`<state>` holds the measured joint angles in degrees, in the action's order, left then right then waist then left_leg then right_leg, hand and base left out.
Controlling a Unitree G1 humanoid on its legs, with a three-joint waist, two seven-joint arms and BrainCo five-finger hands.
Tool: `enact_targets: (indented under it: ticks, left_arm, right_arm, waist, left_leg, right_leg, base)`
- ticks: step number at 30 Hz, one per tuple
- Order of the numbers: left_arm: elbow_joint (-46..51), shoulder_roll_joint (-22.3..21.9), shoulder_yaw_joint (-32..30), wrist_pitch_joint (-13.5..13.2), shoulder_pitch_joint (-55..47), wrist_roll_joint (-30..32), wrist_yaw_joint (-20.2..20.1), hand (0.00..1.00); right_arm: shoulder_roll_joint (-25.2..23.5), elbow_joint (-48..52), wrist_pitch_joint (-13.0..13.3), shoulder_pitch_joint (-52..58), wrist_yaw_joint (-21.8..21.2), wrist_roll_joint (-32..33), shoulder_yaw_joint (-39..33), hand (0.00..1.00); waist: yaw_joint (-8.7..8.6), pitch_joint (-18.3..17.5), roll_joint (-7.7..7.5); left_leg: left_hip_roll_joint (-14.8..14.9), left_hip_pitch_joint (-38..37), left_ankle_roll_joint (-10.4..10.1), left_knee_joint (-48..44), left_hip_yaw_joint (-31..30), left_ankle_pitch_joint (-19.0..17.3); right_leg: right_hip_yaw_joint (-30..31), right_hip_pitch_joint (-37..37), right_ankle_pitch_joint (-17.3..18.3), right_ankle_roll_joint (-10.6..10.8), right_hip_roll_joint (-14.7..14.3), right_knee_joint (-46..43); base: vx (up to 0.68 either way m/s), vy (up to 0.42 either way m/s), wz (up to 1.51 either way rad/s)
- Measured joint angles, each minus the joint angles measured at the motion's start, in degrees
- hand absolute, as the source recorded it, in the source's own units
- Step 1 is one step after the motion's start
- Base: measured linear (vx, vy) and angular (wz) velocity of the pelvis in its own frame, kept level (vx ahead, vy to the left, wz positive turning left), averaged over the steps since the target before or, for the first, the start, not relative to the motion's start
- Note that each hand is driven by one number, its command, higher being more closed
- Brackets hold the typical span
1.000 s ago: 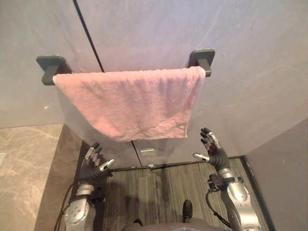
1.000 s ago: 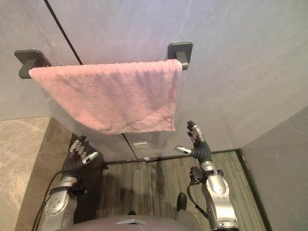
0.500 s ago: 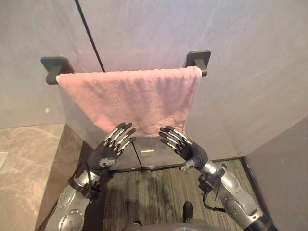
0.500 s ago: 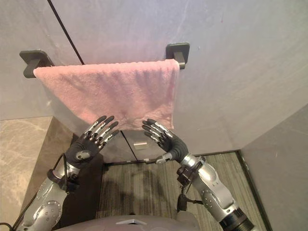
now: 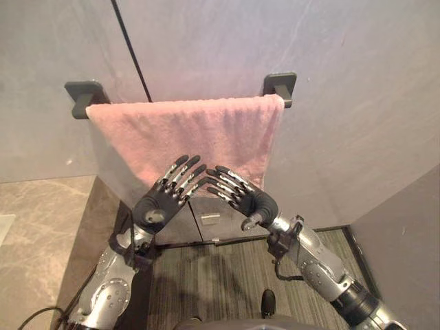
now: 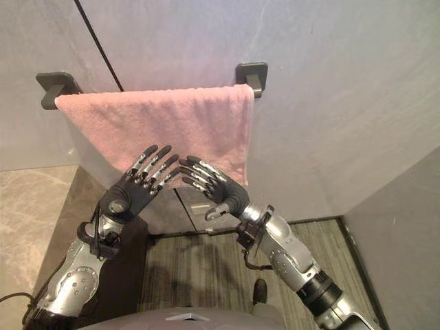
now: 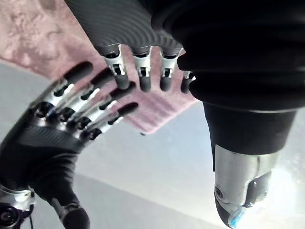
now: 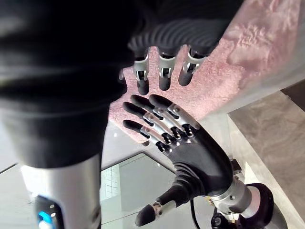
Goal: Organize washtable
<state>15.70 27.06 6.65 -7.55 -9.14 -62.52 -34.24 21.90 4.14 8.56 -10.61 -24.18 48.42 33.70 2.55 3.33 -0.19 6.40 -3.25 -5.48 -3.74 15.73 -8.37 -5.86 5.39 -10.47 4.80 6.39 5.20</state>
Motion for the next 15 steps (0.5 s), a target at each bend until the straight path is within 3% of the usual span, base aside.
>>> enact_targets:
  ticks: [7, 15]
  left_arm:
    - [-5.4, -2.4, 0.0, -1.2, 5.8, 0.7, 3.6, 0.00]
    - [-14.9, -1.8, 0.2, -2.3, 12.9, 4.1, 7.2, 0.00]
  right_arm:
    - [-3.9, -7.4, -0.4, -6.0, 2.2, 0.0, 0.5, 0.00]
    - [-6.2, -17.1, -0.6, -15.3, 5.9, -2.5, 1.7, 0.00]
  waist:
    - [0.68, -0.2, -0.26]
    - [1.32, -0.5, -0.87]
  left_leg:
    - [0.0, -0.2, -0.1, 0.1, 0.2, 0.1]
    - [0.0, 1.2, -0.1, -1.1, -0.5, 0.1]
  right_leg:
    - [0.2, 0.0, -0.1, -0.1, -0.1, 0.0]
    - [0.2, 0.5, -0.4, -0.5, 0.1, 0.0]
  base:
    - [0.00, 0.000, 0.00]
    - [-0.01, 0.000, 0.03]
